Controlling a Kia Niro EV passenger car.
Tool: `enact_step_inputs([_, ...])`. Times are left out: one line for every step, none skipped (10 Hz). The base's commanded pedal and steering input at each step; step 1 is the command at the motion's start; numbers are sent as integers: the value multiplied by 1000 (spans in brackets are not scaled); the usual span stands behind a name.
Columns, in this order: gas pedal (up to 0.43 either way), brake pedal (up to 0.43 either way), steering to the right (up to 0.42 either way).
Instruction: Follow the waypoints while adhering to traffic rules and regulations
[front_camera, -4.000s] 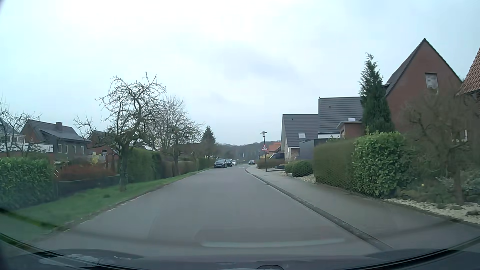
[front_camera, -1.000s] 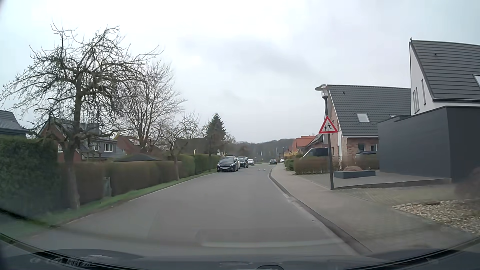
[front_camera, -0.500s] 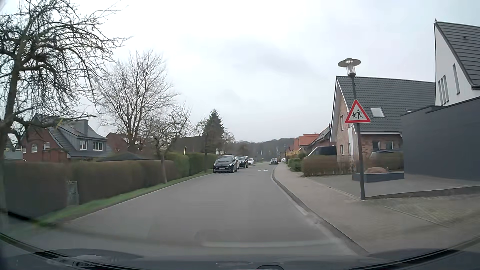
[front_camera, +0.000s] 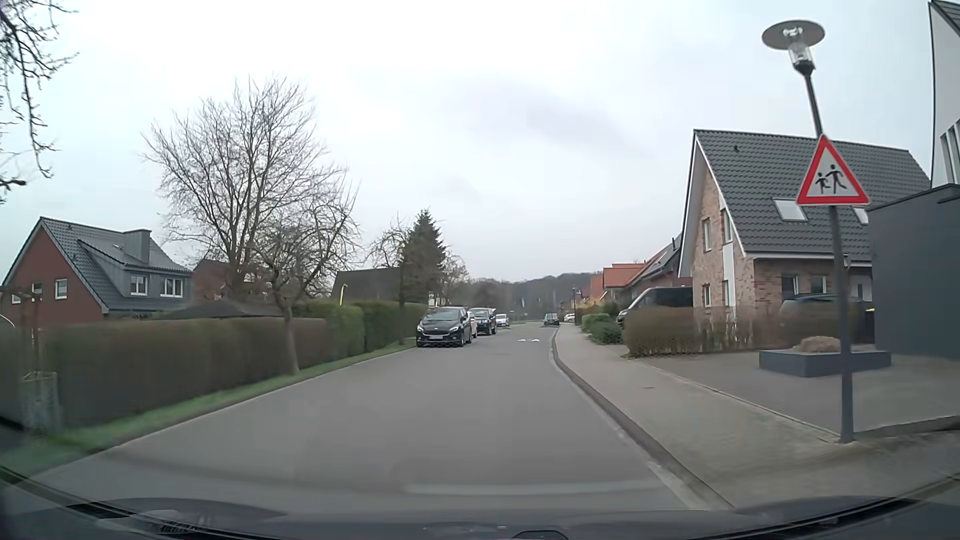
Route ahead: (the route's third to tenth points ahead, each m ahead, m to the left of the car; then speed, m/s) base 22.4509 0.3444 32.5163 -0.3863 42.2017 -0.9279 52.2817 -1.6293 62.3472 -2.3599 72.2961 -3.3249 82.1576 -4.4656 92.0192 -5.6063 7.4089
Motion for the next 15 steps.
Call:
enact_step_inputs([240, 0, 0])
enact_step_inputs([240, 0, 0])
enact_step_inputs([240, 0, 0])
enact_step_inputs([240, 0, 1])
enact_step_inputs([240, 0, 3])
enact_step_inputs([240, 0, 5])
enact_step_inputs([240, 0, 7])
enact_step_inputs([240, 0, 8])
enact_step_inputs([240, 0, 8])
enact_step_inputs([240, 0, 8])
enact_step_inputs([240, 0, 9])
enact_step_inputs([240, 0, 13])
enact_step_inputs([240, 0, 19])
enact_step_inputs([240, 0, 21])
enact_step_inputs([240, 0, 22])
